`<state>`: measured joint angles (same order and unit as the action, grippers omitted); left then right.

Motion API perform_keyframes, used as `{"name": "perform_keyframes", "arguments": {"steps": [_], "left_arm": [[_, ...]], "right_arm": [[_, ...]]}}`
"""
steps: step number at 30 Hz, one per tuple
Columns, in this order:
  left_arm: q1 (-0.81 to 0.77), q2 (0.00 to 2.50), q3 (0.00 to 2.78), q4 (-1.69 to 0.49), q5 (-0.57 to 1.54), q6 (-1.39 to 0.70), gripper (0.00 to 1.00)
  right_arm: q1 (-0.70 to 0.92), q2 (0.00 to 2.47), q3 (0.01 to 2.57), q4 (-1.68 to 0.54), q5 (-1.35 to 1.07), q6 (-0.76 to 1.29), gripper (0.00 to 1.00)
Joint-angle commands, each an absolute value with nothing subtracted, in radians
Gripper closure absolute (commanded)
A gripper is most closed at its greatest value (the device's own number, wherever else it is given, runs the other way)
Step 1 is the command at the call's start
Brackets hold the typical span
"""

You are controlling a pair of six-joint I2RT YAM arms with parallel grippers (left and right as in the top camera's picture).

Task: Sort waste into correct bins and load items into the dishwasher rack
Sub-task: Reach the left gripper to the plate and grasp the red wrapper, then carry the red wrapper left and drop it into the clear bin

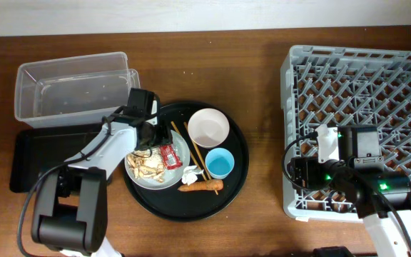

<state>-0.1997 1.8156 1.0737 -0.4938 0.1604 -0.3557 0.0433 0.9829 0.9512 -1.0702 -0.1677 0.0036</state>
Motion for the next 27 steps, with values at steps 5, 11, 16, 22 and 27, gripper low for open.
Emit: {"name": "perform_keyframes", "arguments": {"steps": [5, 11, 16, 22, 27], "left_arm": [[-0.203, 1.827, 1.084, -0.486, 0.161, -0.355, 0.76], [-0.203, 1.803, 1.088, -0.487, 0.173, -0.355, 0.99], [-0.178, 1.609, 1.09, -0.499, 0.16, -0.347, 0.99], [0.023, 1.405, 1.104, -0.238, -0.08, -0.344, 1.0], [0.111, 1.545, 1.104, 0.031, -0.128, -0.344, 0.99]], "right_arm": [[0.038, 0.983, 0.973, -1.071, -0.18, 0.009, 0.09], [0.038, 0.983, 0.973, -1.071, -0.18, 0.009, 0.1], [0.038, 0.983, 0.973, -1.079, -0.179, 0.009, 0.1], [0.038, 0.983, 0.973, -1.082, -0.175, 0.008, 0.11], [0.038, 0.983, 0.973, -1.082, -0.176, 0.009, 0.11]]}}
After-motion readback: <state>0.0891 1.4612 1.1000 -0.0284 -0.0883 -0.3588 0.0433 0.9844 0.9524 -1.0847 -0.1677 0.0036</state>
